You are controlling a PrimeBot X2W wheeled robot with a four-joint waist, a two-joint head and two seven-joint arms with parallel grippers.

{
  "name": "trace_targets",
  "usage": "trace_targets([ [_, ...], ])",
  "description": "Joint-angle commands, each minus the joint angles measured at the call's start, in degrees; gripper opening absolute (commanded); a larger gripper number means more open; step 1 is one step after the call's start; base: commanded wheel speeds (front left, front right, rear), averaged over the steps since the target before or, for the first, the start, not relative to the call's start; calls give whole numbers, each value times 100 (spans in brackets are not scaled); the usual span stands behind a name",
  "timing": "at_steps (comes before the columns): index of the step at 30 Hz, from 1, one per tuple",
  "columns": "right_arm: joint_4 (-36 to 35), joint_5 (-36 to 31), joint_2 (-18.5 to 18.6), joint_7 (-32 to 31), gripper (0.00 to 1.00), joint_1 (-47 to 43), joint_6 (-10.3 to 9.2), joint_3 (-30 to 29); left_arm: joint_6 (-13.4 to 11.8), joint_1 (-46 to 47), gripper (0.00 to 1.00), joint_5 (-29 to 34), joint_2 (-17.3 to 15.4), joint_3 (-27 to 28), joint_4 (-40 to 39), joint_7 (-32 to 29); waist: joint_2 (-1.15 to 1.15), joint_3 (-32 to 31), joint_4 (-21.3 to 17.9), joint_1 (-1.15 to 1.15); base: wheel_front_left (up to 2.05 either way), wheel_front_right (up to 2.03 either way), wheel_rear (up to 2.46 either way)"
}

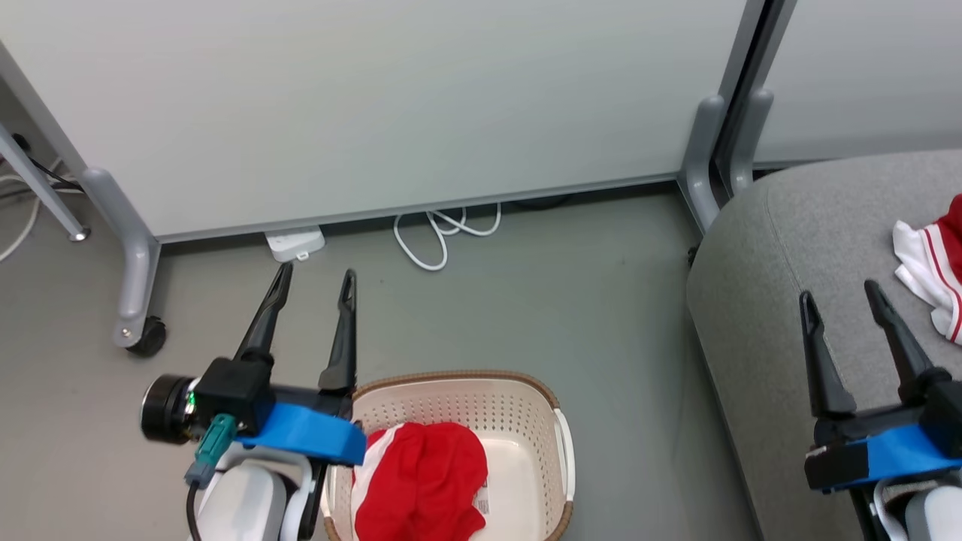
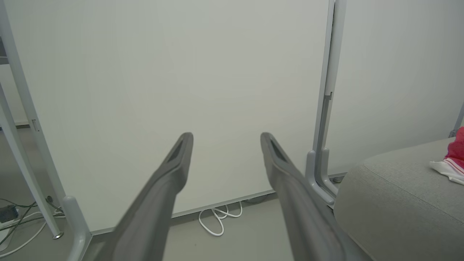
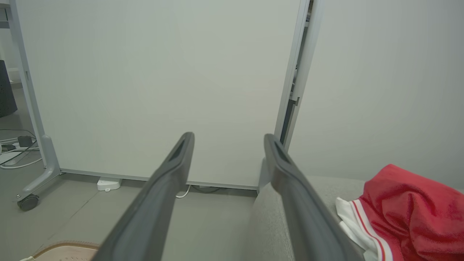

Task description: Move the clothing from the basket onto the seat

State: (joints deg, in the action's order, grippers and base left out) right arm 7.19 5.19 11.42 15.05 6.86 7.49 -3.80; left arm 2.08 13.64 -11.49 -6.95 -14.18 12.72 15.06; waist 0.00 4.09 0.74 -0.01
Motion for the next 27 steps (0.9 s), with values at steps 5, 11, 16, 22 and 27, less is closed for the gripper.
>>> trace_targets([
  [5, 27, 22, -132, 20, 100, -359, 1, -49, 141, -413, 100, 125, 81, 351, -51, 17, 0, -278, 138, 1, 0, 0, 0],
  [11, 63, 55, -273, 20, 100, -613, 1, -19, 298, -764, 100, 238, 207, 645, -61, 17, 0, -376, 169, 1, 0, 0, 0],
  [16, 55, 86, -417, 20, 100, -788, 1, 32, 414, -963, 100, 333, 295, 780, 1, 17, 0, -423, 189, 1, 0, 0, 0],
  [22, 101, 105, -469, 20, 100, -877, 1, 82, 485, -1103, 100, 404, 349, 911, -10, 17, 0, -456, 177, 1, 0, 0, 0],
  [27, 156, 115, -479, 20, 100, -913, 1, 122, 509, -1151, 100, 429, 381, 971, -7, 17, 0, -477, 183, 1, 0, 0, 0],
])
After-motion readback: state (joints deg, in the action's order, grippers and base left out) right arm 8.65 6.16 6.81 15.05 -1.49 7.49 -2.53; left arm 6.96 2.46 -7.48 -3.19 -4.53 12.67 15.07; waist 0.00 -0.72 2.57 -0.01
